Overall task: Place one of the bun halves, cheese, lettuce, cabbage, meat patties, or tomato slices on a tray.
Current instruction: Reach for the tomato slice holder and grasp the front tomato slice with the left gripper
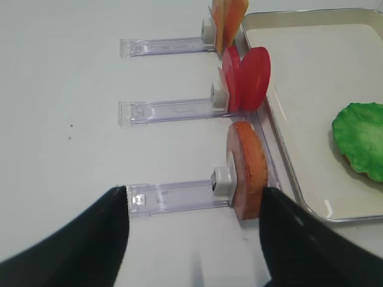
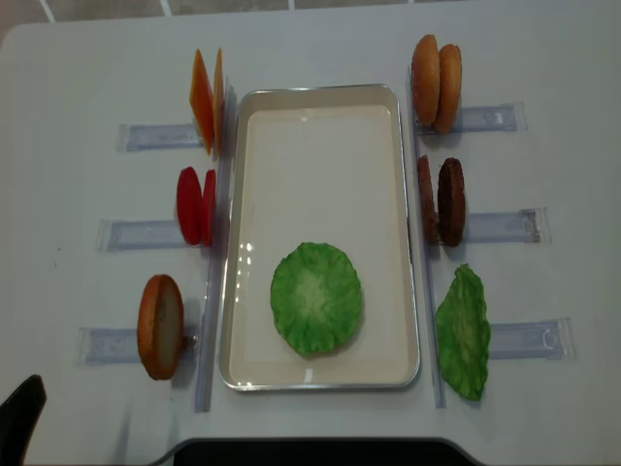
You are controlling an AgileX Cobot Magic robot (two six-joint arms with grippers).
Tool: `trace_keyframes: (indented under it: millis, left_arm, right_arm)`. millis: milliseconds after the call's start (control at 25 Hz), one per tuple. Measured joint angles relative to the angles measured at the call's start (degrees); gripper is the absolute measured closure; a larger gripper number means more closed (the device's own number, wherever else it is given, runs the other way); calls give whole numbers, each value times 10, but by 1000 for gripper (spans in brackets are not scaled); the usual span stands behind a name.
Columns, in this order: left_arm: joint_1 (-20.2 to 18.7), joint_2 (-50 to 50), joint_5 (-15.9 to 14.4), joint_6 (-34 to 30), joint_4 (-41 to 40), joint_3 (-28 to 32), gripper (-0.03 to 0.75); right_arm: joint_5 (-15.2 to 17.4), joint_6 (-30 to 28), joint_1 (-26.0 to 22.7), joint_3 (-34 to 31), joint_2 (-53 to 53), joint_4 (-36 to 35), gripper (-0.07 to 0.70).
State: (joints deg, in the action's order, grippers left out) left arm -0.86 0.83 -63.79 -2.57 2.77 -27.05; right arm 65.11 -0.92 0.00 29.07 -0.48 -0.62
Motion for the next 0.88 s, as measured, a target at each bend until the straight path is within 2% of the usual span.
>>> trace_keyframes:
  millis: [680, 880]
  left_arm:
    - [0, 0, 0, 0, 0, 0, 199]
    - [0, -39, -8, 0, 0, -11, 199]
  right_arm:
    - [0, 0, 0, 0, 0, 0, 239]
    - [0, 0, 0, 0, 0, 0, 239]
